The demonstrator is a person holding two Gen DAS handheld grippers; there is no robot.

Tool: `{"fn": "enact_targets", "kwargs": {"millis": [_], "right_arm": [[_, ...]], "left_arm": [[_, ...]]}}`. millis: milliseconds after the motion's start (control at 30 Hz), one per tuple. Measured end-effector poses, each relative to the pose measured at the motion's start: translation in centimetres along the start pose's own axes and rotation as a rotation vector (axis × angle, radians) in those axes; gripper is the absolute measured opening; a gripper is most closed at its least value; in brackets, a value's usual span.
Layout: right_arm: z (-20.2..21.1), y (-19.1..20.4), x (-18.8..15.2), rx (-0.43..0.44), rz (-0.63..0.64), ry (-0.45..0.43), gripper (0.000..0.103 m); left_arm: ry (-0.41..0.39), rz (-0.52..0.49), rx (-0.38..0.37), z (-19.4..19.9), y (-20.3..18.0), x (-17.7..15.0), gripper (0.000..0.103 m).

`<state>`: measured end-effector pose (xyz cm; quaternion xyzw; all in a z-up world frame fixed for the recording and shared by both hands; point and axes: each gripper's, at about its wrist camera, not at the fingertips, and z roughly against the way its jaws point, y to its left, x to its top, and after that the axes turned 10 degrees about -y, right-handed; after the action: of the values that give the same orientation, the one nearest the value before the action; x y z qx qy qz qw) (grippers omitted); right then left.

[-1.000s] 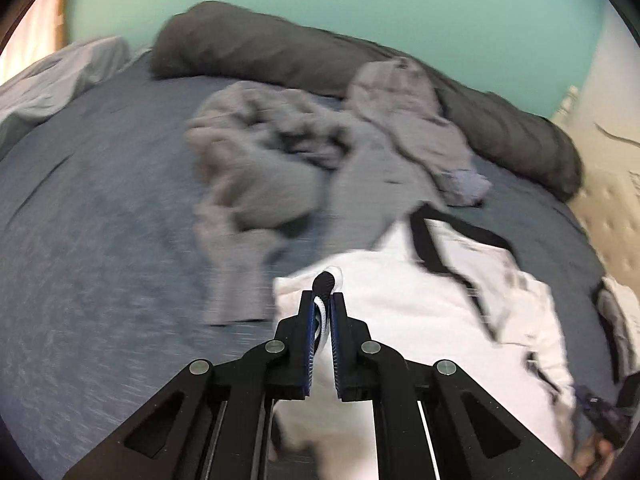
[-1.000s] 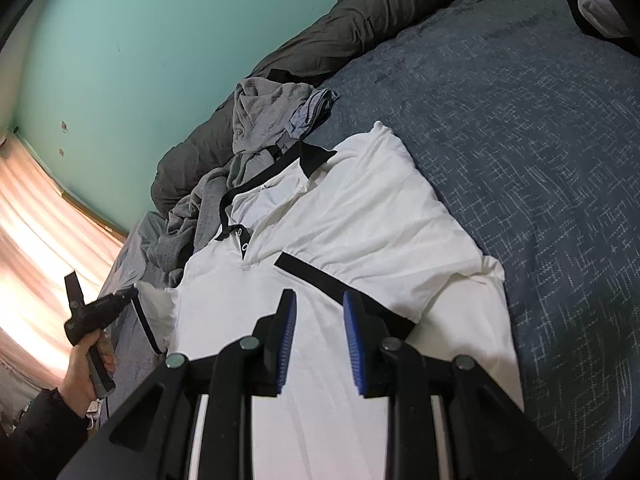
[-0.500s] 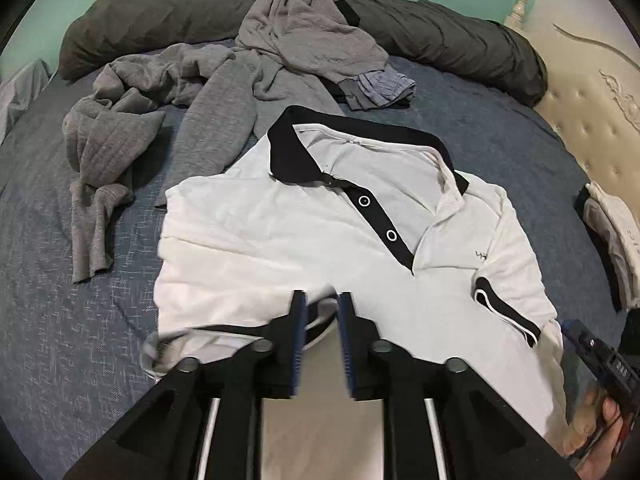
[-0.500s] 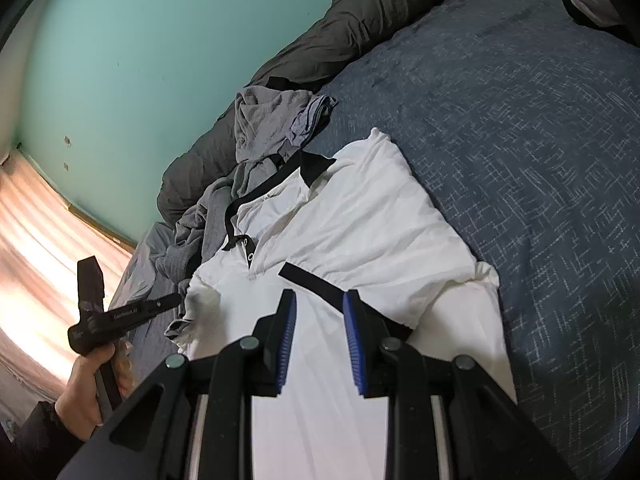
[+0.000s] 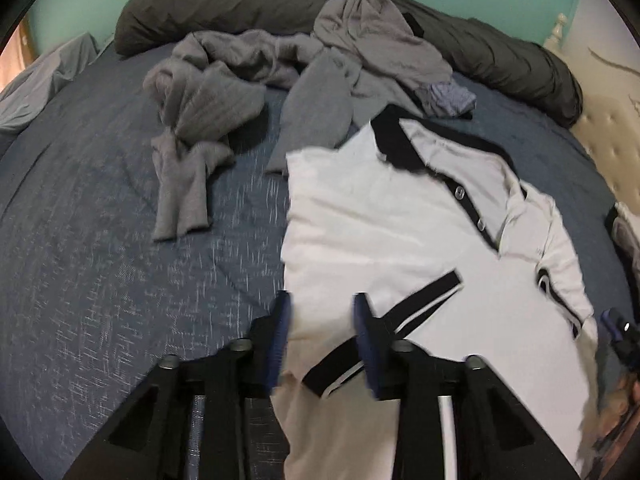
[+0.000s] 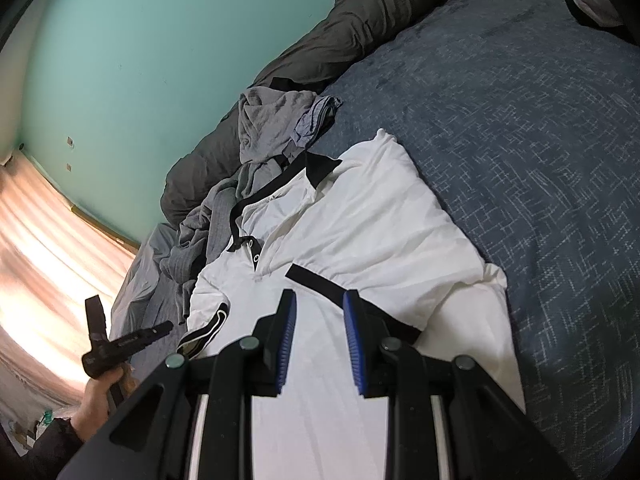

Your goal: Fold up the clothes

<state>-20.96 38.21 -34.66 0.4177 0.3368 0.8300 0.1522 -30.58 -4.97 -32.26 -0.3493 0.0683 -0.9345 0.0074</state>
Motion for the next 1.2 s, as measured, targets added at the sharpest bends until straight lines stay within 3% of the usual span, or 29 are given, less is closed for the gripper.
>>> {"fn": "enact_targets", "kwargs": {"millis": [133,200,333,533,667,900,1200], "right_arm": [[-0.3,0.0,-0.1,0.001,-0.001,0.009,0.024],[-0.3,-0.1,0.0,0.002,-0.002,0.009,0.024],[-0.3,-0.2,0.1,0.005,-0.008,0.007,0.024],[-0.2,-0.3,0.1,0.009,-0.016,0.005,0.024],[-0.2,-0.3,0.0,0.010,-0.020,0.009,0.024],[-0.4,-0.3,0.0,0.008,-0.019,0.016,0.024],[-1.2,0.7,-0.8,-0.040,0.044,0.049,0.025]], "left_arm": [[0.035,-0.036,-0.022,-0.9,-0.5,-1.7,0.015],[0.054,-0.067,-0.027,-1.2,-1.0,-2.5,0.006],[0.078,-0.082,-0.035,-1.3,-1.3,-3.5,0.005],[0.045,-0.047,-0.044,0.2,-0.7,-3.3,0.005],[0.019,-0.020,-0.012,0.9,0.3,-3.0,0.005],[0.076,-0.034,-0.044,-0.5,0.2,-4.6,0.005],[-0.060,0.025,-0.058,1.3,1.5,-4.8,0.005]]}}
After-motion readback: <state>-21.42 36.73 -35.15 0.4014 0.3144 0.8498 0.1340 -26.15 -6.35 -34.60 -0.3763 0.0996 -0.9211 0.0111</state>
